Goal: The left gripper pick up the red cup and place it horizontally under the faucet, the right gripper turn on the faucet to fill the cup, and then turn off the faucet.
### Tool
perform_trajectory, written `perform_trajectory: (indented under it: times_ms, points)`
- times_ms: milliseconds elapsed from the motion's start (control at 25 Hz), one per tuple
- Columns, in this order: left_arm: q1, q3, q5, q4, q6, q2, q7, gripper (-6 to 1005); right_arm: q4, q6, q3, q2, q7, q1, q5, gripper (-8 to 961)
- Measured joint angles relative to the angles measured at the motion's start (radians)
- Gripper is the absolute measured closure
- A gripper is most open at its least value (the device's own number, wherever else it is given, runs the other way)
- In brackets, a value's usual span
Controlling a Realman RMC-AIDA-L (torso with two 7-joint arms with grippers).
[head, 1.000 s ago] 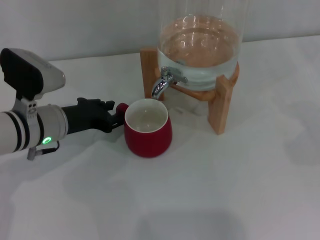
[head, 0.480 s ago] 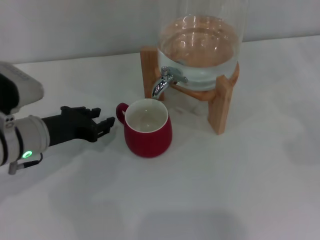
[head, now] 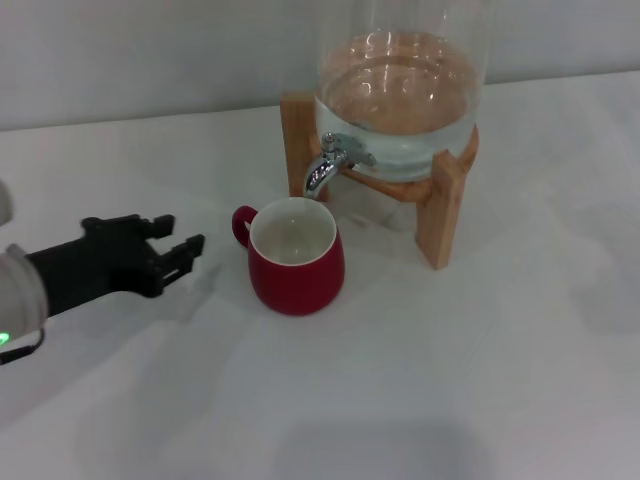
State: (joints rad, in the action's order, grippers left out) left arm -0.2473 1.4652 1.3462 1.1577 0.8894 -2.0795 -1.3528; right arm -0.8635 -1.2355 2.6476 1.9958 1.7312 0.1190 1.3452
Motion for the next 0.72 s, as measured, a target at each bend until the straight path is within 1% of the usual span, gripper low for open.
perform_trajectory:
  times_ms: [80,200,320,480,600,720]
  points:
    - [0.070,0.000,0.004,0.084,0.003,-0.001,0.000,546,0.001,-0.002,0.000,-0.002,-0.002,-0.002,-0.008,232]
    - [0.141,0.000,0.027,0.180,0.003,-0.003,-0.006,544,0.001,-0.010,0.000,-0.004,-0.003,-0.003,-0.011,232]
    - [0.203,-0.004,0.129,0.230,-0.009,-0.003,-0.071,541,0.001,-0.015,0.000,-0.006,-0.003,-0.005,-0.012,232]
    - [0.257,-0.052,0.326,0.220,-0.033,-0.004,-0.192,538,0.001,-0.014,0.000,-0.007,-0.004,-0.008,-0.012,232]
    - [0.271,-0.106,0.520,0.162,-0.022,-0.003,-0.261,536,0.002,-0.012,0.000,-0.007,-0.004,-0.006,-0.013,232]
    - [0.275,-0.154,0.676,0.087,0.008,-0.003,-0.319,533,0.001,-0.010,0.000,-0.007,-0.004,-0.006,-0.014,233]
